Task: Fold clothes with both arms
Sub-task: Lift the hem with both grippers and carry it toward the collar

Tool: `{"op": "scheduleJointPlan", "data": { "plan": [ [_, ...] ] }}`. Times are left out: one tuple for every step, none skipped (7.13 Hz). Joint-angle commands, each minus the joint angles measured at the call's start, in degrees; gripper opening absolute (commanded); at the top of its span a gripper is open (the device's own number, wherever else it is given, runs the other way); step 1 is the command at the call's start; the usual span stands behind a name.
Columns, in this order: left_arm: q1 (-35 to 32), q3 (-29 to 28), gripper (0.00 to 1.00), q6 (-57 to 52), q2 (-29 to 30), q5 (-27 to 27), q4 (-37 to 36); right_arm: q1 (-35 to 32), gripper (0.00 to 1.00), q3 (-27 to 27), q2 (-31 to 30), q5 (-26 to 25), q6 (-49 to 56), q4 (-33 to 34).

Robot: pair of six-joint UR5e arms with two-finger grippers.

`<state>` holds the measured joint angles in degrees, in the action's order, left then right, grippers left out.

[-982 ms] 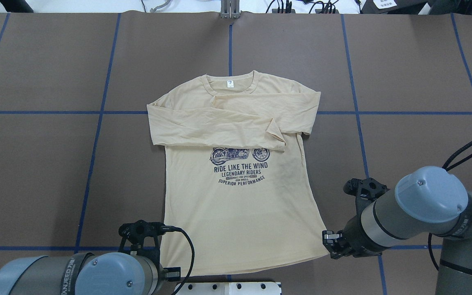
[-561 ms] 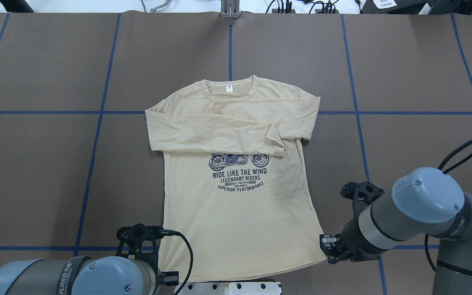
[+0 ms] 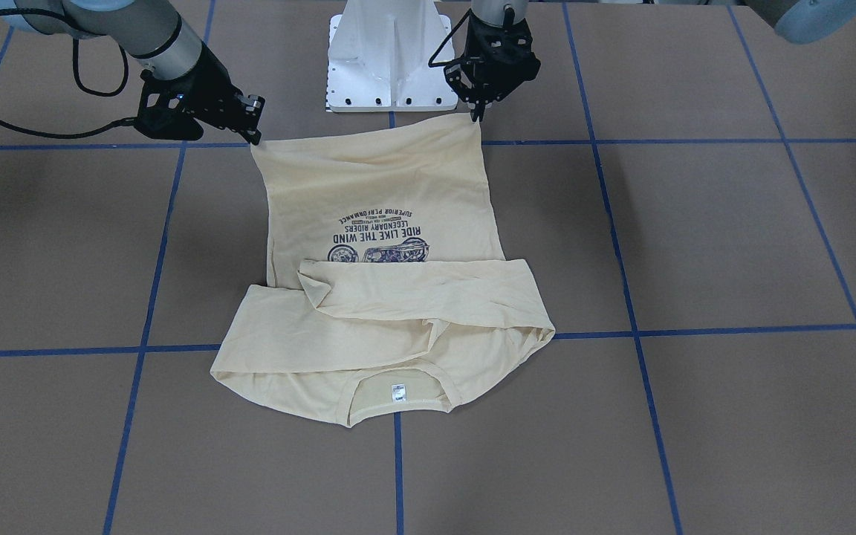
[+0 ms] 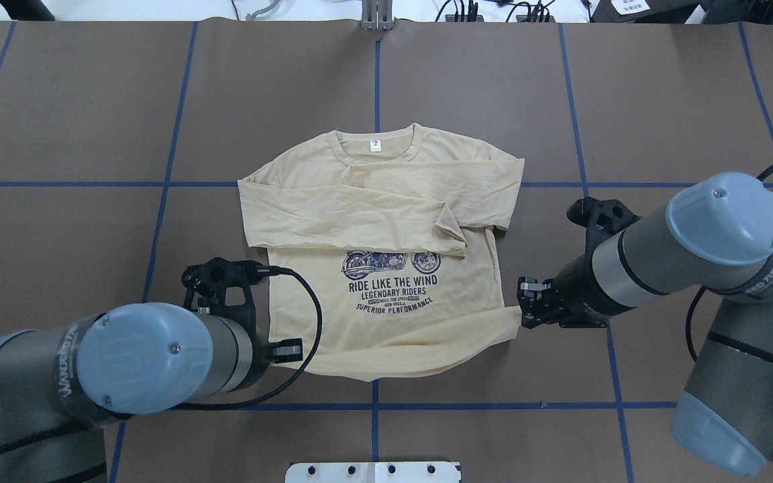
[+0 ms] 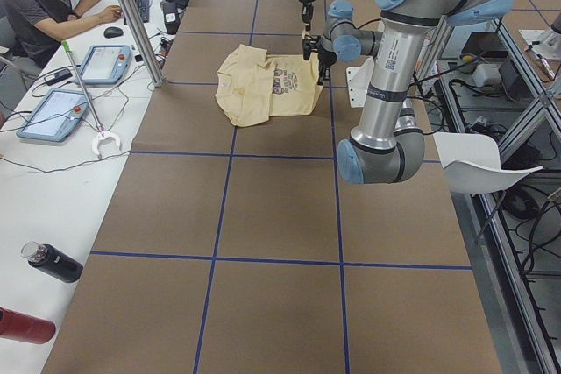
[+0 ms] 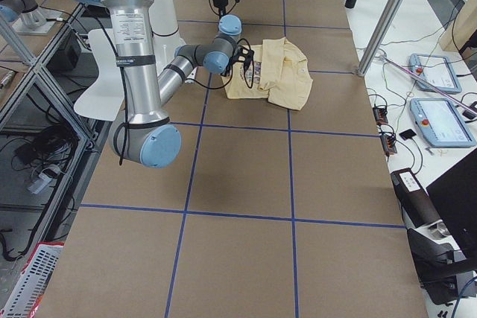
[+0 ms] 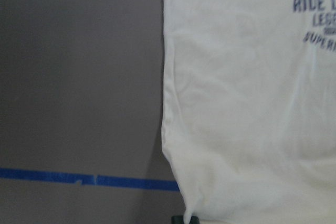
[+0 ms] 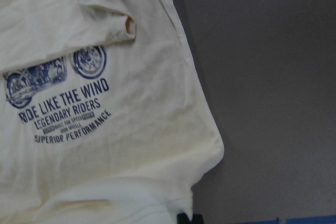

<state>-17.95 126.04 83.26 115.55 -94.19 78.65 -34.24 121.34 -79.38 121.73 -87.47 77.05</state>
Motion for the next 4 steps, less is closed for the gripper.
{"op": "scheduleJointPlan", "data": {
  "plan": [
    [-10.6, 0.2, 0.0, -7.3, 0.8, -4.8, -0.1, -5.5, 0.0, -3.3, 4.0, 0.3, 0.0, 0.1],
    [-14.7, -0.1, 0.0, -11.1, 1.1, -6.1, -0.2, -8.1, 0.0, -4.3, 4.9, 0.3, -0.1, 0.2],
    [-17.3, -0.8, 0.0, -13.0, 1.4, -7.8, 0.1, -10.1, 0.0, -6.3, 7.7, -0.1, -0.2, 0.1],
    [-18.8, -4.8, 0.0, -13.3, 4.8, -7.9, 0.7, -12.9, 0.0, -10.1, 11.1, 0.0, 0.0, 0.1]
  ]
}}
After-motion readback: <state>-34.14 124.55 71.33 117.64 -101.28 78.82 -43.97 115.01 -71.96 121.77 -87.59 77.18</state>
